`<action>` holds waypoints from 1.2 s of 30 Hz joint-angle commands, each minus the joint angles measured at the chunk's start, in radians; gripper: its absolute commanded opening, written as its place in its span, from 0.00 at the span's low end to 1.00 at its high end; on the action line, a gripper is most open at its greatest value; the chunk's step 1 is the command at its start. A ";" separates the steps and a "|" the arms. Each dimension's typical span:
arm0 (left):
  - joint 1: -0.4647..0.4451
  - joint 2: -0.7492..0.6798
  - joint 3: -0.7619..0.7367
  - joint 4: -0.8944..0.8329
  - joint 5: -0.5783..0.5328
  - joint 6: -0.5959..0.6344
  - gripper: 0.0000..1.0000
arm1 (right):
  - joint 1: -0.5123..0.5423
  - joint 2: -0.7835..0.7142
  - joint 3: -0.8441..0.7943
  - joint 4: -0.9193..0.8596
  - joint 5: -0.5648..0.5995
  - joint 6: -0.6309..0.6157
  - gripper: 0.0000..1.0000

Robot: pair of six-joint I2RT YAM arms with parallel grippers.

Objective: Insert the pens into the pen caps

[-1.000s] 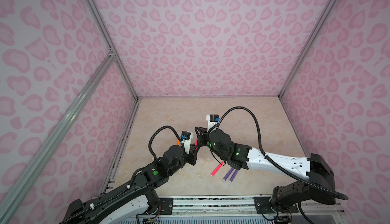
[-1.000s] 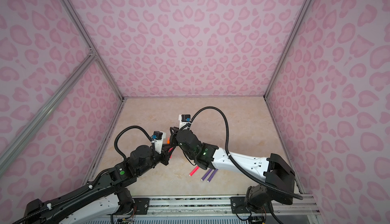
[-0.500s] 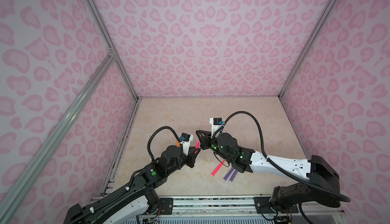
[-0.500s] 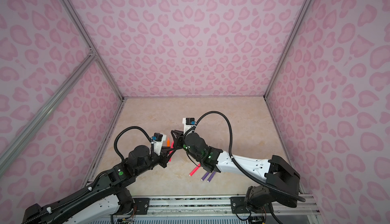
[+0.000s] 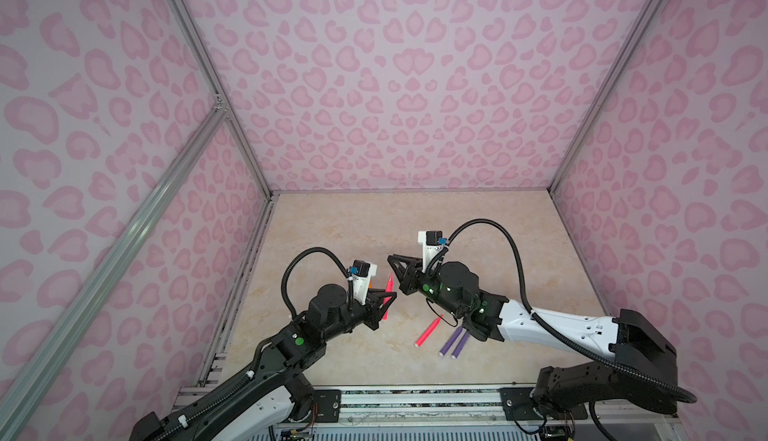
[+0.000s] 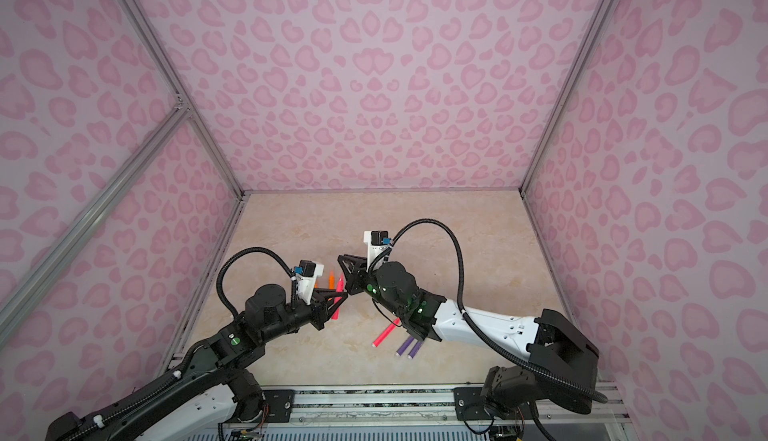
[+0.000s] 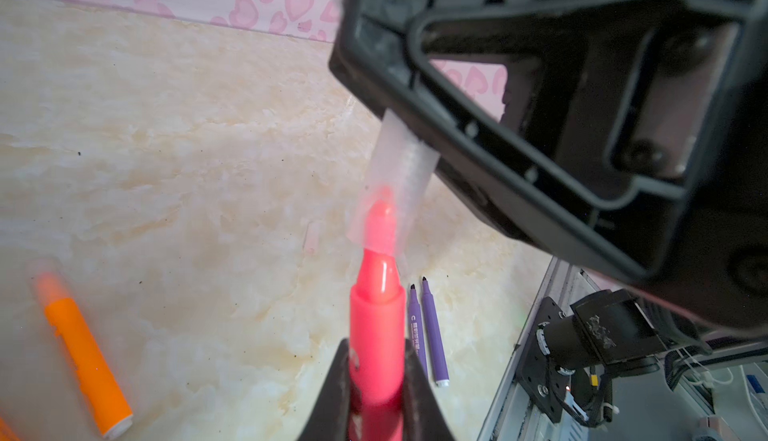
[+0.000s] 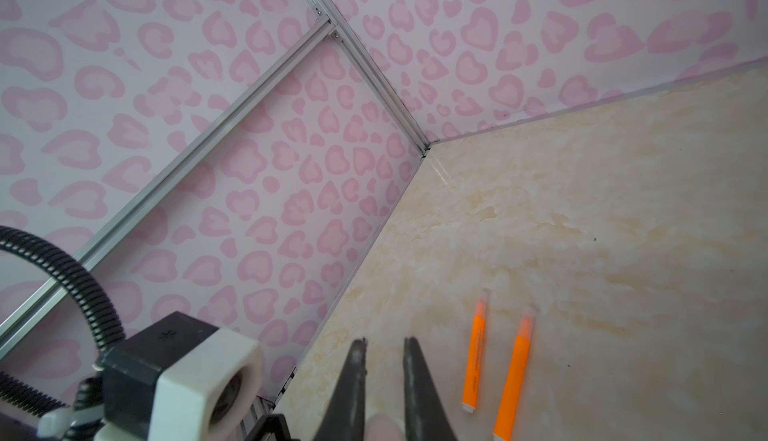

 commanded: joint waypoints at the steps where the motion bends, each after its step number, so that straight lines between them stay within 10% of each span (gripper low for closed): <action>1: -0.006 0.019 0.028 0.077 0.003 0.036 0.03 | -0.027 0.036 0.059 -0.154 -0.087 0.024 0.00; 12: -0.064 0.113 0.119 -0.119 -0.383 0.042 0.03 | -0.038 0.090 0.218 -0.476 -0.041 0.011 0.00; 36: -0.064 0.114 0.124 -0.180 -0.533 -0.012 0.03 | 0.106 0.128 0.245 -0.686 0.263 0.013 0.00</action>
